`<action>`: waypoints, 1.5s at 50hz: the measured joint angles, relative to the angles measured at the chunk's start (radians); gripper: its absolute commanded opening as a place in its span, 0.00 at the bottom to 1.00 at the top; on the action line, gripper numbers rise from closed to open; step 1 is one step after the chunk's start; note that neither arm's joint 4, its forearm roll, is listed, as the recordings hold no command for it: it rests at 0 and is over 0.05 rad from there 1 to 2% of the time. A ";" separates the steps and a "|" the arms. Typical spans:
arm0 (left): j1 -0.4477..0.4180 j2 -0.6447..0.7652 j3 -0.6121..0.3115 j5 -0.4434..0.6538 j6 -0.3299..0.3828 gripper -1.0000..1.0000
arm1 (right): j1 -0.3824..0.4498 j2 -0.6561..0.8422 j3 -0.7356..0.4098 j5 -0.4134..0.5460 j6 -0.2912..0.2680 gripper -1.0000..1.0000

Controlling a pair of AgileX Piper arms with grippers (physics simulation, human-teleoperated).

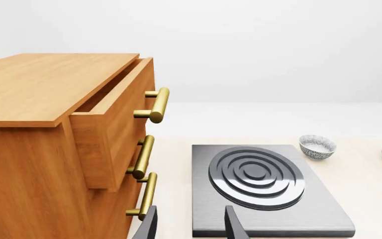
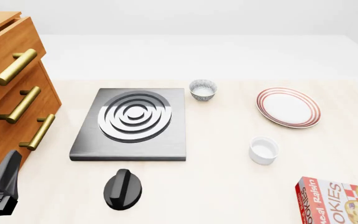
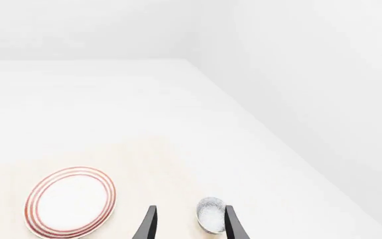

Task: Pick the akita bowl next to the cookies box and place it on the plate.

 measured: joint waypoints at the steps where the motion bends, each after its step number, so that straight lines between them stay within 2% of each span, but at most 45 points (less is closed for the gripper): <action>1: 0.000 0.000 0.000 0.000 0.000 1.00 | -0.020 0.023 -0.010 0.000 -0.006 1.00; 13: 0.000 0.000 0.000 0.000 0.000 1.00 | -0.220 0.283 -0.142 0.004 -0.061 1.00; 25: 0.000 0.000 0.000 0.000 0.000 1.00 | -0.310 0.470 -0.252 0.010 -0.079 1.00; 49: 0.000 0.000 0.000 0.000 0.000 1.00 | -0.352 0.781 -0.462 0.055 -0.059 1.00; 75: 0.000 0.000 0.000 0.000 0.000 1.00 | -0.305 0.953 -0.529 0.029 -0.030 1.00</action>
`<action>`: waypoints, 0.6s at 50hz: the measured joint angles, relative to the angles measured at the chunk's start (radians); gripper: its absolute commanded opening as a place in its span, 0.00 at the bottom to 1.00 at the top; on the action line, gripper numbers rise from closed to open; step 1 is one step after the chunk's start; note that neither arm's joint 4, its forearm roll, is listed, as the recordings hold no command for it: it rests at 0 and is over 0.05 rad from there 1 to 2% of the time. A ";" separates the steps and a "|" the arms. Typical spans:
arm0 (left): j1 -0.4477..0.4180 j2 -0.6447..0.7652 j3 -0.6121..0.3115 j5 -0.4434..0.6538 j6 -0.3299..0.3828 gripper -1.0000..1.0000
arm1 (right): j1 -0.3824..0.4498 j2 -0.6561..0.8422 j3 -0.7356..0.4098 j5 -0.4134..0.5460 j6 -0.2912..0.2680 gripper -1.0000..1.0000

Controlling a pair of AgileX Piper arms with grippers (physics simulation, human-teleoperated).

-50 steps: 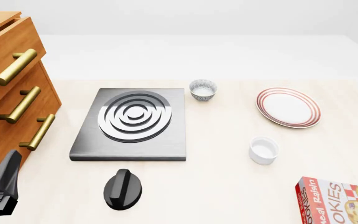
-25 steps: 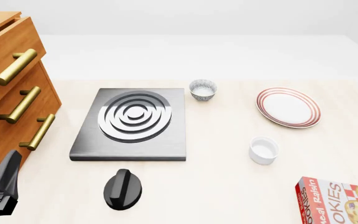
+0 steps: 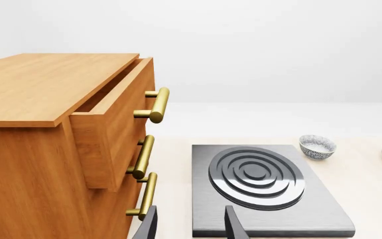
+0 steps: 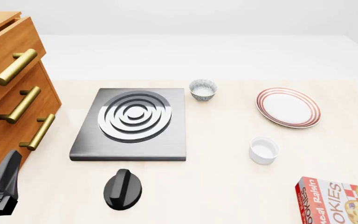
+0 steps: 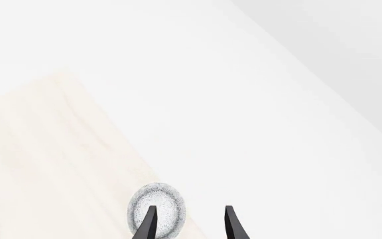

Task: Pick the akita bowl next to the cookies box and place it on the plate.

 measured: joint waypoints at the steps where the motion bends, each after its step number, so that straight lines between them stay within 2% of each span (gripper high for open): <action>1: 0.000 0.000 0.000 0.000 0.000 1.00 | 0.001 0.004 -0.006 0.002 0.001 1.00; 14: 0.000 0.000 0.000 0.000 0.000 1.00 | -0.004 0.079 -0.059 0.006 0.013 1.00; 30: 0.000 0.000 0.000 0.000 0.000 1.00 | -0.025 0.181 -0.014 -0.082 -0.024 1.00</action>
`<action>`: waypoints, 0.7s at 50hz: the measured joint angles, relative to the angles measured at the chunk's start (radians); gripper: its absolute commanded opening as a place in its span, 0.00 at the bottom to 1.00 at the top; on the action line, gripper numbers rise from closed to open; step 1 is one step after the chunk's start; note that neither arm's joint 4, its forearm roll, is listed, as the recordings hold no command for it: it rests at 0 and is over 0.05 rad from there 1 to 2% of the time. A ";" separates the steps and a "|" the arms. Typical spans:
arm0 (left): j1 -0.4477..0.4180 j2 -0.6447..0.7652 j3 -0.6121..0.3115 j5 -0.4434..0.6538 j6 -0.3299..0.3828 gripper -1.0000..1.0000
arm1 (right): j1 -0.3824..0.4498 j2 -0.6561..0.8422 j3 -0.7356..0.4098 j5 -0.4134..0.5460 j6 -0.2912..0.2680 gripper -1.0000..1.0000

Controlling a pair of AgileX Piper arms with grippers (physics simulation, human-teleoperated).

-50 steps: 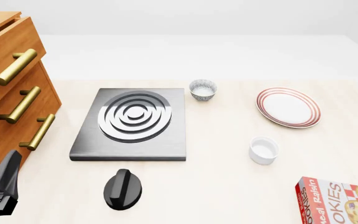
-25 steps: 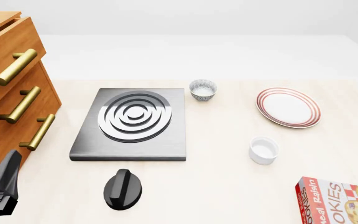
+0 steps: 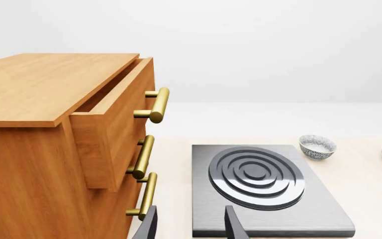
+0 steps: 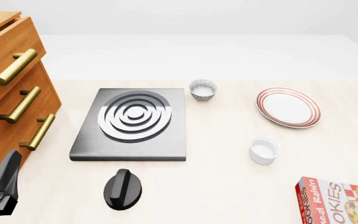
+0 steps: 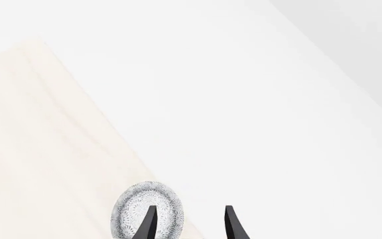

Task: Pick the akita bowl next to the cookies box and place it on the plate.

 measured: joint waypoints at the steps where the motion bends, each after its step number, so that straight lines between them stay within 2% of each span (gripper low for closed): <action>1: 0.000 0.000 0.000 0.000 0.000 1.00 | -0.002 0.006 0.002 -0.004 -0.001 1.00; 35: 0.000 0.000 0.000 0.000 0.000 1.00 | -0.002 0.121 0.048 -0.105 -0.006 1.00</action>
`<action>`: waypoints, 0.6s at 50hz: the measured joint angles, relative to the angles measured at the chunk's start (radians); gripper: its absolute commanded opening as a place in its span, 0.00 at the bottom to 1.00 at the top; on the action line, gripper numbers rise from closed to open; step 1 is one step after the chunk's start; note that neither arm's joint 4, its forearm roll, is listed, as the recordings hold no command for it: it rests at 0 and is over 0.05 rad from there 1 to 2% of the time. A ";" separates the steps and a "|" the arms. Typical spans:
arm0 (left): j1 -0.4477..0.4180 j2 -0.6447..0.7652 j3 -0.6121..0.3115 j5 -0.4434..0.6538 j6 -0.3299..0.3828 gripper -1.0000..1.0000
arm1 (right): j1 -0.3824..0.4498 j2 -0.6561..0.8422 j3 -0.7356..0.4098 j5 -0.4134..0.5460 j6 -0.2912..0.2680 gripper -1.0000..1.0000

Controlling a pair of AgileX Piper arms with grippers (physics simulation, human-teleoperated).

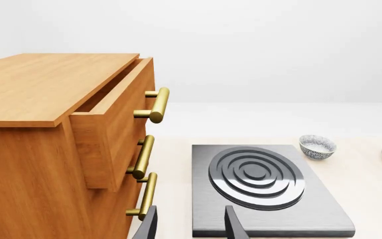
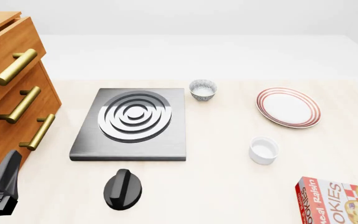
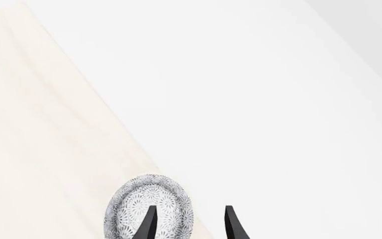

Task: Pick the akita bowl next to the cookies box and place it on the plate.

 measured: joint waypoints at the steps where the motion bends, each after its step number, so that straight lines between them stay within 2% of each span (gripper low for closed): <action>1: 0.000 0.000 0.000 0.000 0.000 1.00 | -0.002 0.005 0.001 -0.004 -0.002 1.00; 30: 0.000 0.000 0.000 0.000 0.000 1.00 | -0.022 0.113 0.020 -0.083 -0.035 1.00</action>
